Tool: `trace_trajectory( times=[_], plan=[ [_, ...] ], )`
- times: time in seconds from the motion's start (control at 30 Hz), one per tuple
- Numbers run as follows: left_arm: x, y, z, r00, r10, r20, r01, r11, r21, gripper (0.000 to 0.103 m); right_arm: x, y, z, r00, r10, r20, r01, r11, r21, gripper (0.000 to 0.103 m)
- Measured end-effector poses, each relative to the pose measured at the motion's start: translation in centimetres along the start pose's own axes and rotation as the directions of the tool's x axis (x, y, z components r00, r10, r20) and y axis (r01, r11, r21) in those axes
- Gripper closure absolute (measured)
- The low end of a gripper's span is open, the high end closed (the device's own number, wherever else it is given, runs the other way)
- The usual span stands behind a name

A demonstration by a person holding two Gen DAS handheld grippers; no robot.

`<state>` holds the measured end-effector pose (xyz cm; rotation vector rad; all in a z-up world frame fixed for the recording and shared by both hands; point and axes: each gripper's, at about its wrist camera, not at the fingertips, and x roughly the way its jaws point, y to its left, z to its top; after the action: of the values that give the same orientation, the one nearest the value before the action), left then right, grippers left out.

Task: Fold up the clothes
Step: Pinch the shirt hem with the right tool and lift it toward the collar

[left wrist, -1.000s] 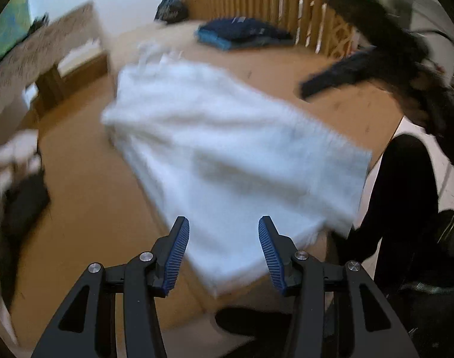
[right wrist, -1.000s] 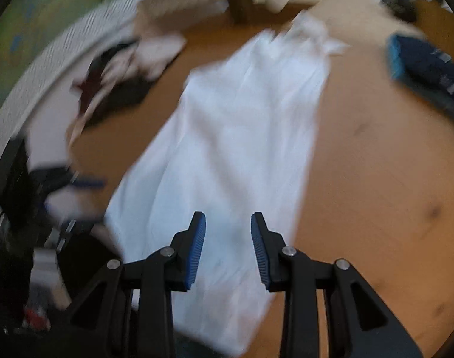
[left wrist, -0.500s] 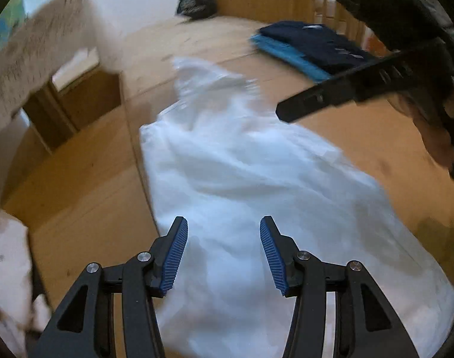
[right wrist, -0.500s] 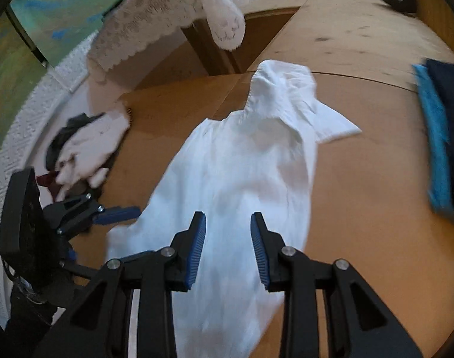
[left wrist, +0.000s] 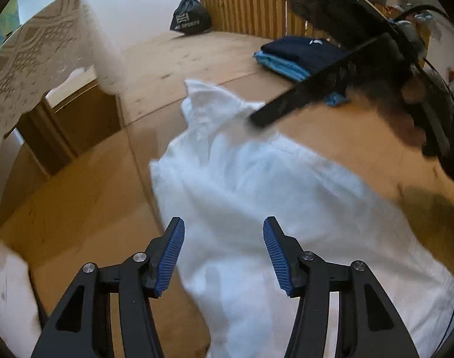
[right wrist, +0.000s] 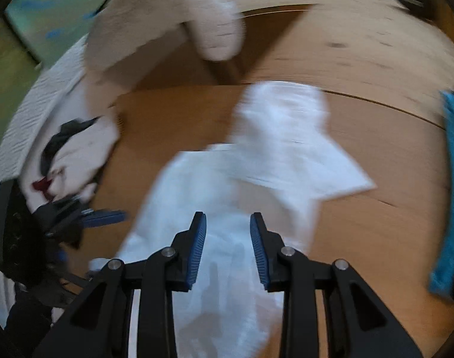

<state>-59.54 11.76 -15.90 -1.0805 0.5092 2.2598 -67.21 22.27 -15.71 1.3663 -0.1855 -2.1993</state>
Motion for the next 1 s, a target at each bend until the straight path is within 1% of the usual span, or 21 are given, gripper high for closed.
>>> trace_trajectory(
  times=[0.07,0.13,0.17,0.2,0.27,0.3,0.37,0.4,0.47,0.53,0.57,0.63,0.7,0.77,0.8,0.87,0.93,1.0],
  plan=[
    [1.8,0.4,0.4,0.999,0.008,-0.037,-0.008,1.000,-0.002,0.050,2.6,1.0,1.1,0.998,-0.035,-0.046,0.034,0.999,-0.029,0.091],
    [3.6,0.6,0.1,0.995,0.032,-0.090,-0.031,0.999,0.014,0.050,4.7,0.3,2.0,0.987,-0.134,-0.093,0.132,0.991,-0.032,0.095],
    [4.3,0.6,-0.1,0.992,0.050,-0.116,-0.047,0.999,0.025,0.049,5.2,-0.3,2.2,0.976,-0.189,-0.111,0.187,0.982,-0.029,0.097],
    [4.7,0.8,-0.4,0.990,0.053,-0.127,-0.051,0.998,0.025,0.047,5.0,-1.0,2.3,0.968,-0.224,-0.117,0.223,0.975,-0.022,0.103],
    [4.7,1.4,-0.7,0.992,0.033,-0.120,-0.033,0.999,0.004,0.045,3.9,-2.2,2.6,0.954,-0.281,-0.104,0.282,0.959,-0.005,0.103],
    [4.6,1.5,-0.8,0.993,0.032,-0.114,-0.032,0.999,0.004,0.045,2.9,-2.5,2.8,0.961,-0.265,-0.076,0.266,0.964,0.007,0.101],
    [4.3,1.5,-1.0,0.995,0.044,-0.089,-0.044,0.999,0.008,0.046,1.8,-2.2,3.0,0.986,-0.161,-0.051,0.162,0.987,0.022,0.101],
    [3.9,1.5,-1.0,0.996,0.046,-0.076,-0.046,0.999,-0.002,0.047,1.9,-1.6,3.0,0.990,-0.130,-0.053,0.131,0.991,0.013,0.101],
    [2.8,0.7,-1.2,0.999,0.018,-0.050,-0.018,1.000,-0.015,0.047,2.5,-0.1,3.2,0.994,-0.088,-0.069,0.087,0.996,-0.020,0.101],
    [1.9,-0.3,-1.8,1.000,-0.004,-0.027,0.004,1.000,-0.014,0.046,3.5,1.4,3.6,0.991,-0.108,-0.073,0.104,0.993,-0.059,0.101],
    [1.7,-0.8,-2.0,1.000,-0.013,-0.024,0.013,1.000,-0.006,0.046,3.7,1.8,3.8,0.991,-0.119,-0.068,0.114,0.991,-0.072,0.101],
    [1.5,-1.6,-2.6,0.999,-0.027,-0.030,0.028,0.999,0.016,0.046,4.4,2.5,4.1,0.989,-0.117,-0.091,0.109,0.990,-0.086,0.101],
    [1.5,-2.2,-3.2,0.999,-0.037,-0.040,0.039,0.998,0.039,0.046,5.9,2.7,4.2,0.980,-0.134,-0.150,0.121,0.989,-0.090,0.101],
    [1.6,-2.5,-3.7,0.999,-0.038,-0.035,0.040,0.998,0.048,0.046,7.1,2.8,4.4,0.973,-0.114,-0.198,0.099,0.991,-0.088,0.101],
    [1.6,-2.6,-4.0,0.999,-0.039,-0.032,0.041,0.998,0.052,0.046,7.6,2.9,4.3,0.974,-0.076,-0.213,0.060,0.995,-0.081,0.101],
    [2.0,-2.7,-4.5,0.999,-0.043,-0.019,0.044,0.998,0.052,0.046,8.1,2.8,4.3,0.977,-0.014,-0.212,-0.001,0.998,-0.070,0.101],
    [2.2,-2.4,-5.1,0.998,-0.059,0.012,0.059,0.998,0.024,0.044,8.3,2.7,4.1,0.976,0.078,-0.204,-0.088,0.995,-0.043,0.101],
    [2.3,-2.0,-5.6,0.996,-0.082,0.031,0.082,0.997,-0.006,0.043,7.0,2.5,4.5,0.981,0.156,-0.115,-0.160,0.987,-0.023,0.101]
  ],
)
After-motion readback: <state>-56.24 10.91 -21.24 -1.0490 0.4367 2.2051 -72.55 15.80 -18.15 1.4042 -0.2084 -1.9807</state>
